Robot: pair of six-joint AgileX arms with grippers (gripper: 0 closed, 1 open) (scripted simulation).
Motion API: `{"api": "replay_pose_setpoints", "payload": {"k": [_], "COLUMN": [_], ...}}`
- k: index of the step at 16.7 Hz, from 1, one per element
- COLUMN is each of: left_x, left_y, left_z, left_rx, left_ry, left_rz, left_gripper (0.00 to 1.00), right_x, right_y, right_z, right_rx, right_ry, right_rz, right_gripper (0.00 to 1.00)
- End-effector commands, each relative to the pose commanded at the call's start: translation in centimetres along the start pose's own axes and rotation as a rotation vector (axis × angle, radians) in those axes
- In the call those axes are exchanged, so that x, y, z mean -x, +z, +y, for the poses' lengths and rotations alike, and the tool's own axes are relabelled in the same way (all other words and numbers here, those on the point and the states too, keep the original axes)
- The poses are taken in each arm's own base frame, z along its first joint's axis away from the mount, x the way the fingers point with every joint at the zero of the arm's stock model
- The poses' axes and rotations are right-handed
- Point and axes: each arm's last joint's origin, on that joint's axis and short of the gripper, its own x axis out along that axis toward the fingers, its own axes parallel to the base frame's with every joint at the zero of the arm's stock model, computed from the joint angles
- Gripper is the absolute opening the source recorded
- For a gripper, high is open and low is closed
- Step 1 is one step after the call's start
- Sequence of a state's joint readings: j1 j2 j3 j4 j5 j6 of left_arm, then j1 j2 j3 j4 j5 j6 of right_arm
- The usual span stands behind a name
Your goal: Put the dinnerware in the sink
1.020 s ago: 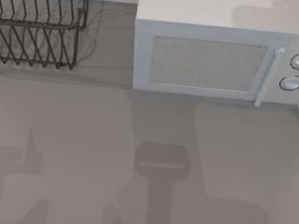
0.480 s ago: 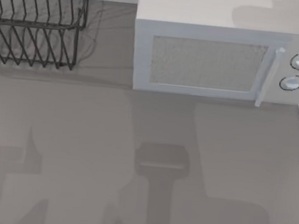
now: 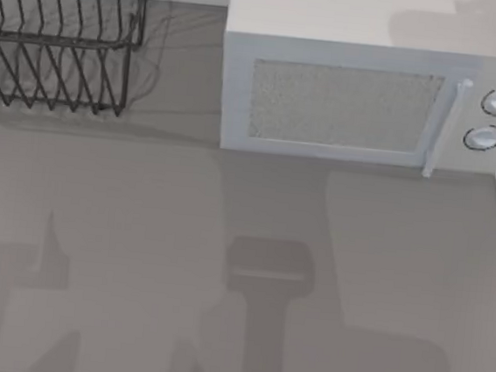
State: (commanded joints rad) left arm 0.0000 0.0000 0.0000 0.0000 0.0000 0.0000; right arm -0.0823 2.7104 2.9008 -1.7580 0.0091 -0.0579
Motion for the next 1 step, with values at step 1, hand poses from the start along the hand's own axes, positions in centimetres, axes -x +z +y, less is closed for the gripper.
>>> {"api": "replay_pose_setpoints", "payload": {"k": [1], "left_x": [0.00], "left_y": [0.00], "left_z": [0.00], "left_rx": [0.000], "left_ry": [0.000], "left_rz": [0.000], "left_gripper": [1.00], "right_x": [0.00], "right_y": [0.00], "right_z": [0.00], "right_rx": [0.000], "right_ry": [0.000], "right_rz": [0.000], "right_gripper": [1.00]}}
